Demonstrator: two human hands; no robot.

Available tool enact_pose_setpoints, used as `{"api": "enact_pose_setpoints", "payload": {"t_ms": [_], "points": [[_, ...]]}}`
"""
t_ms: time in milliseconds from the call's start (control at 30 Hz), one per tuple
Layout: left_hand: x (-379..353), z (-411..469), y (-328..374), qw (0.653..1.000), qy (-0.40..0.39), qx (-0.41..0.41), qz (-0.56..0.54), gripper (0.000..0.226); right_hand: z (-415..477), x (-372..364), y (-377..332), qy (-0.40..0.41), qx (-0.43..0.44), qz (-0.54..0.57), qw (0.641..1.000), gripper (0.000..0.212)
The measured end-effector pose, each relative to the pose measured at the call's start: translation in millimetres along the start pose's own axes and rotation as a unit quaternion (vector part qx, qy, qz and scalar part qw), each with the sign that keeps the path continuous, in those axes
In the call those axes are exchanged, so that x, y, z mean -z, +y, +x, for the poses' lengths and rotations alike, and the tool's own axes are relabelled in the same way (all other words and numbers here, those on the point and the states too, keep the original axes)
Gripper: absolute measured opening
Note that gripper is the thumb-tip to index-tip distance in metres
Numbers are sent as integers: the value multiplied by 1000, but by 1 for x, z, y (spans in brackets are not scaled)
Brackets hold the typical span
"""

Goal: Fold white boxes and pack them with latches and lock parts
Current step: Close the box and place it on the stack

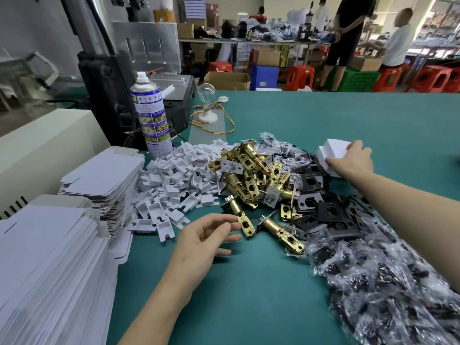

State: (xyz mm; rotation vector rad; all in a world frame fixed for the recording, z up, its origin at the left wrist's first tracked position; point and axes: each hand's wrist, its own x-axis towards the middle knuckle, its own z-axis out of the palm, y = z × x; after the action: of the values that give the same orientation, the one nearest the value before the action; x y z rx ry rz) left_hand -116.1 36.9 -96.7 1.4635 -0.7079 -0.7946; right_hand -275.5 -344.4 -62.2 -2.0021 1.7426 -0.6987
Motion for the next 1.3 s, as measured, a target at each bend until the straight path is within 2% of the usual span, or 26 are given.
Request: {"api": "enact_pose_setpoints", "payload": {"t_ms": [167,300,533,1067,1300], "points": [[-3,-2,-1,1000,-13,-1,7,23,-1,-9,-9,-2,28,-30,999,75],[-1,-2,-1,1000,-13,4,10,22,1,-11,-6,4,32,-32,999,71],[-1,-2,-1,1000,-12,8,8,20,13,5,4,-53,72,-45,995,76],[0,-2,0,1000,-12,12,15,22,7,-8,8,22,22,-15,999,77],[0,-1,0,1000,-14,11,13,21,5,-2,7,2,22,-39,999,78]]}}
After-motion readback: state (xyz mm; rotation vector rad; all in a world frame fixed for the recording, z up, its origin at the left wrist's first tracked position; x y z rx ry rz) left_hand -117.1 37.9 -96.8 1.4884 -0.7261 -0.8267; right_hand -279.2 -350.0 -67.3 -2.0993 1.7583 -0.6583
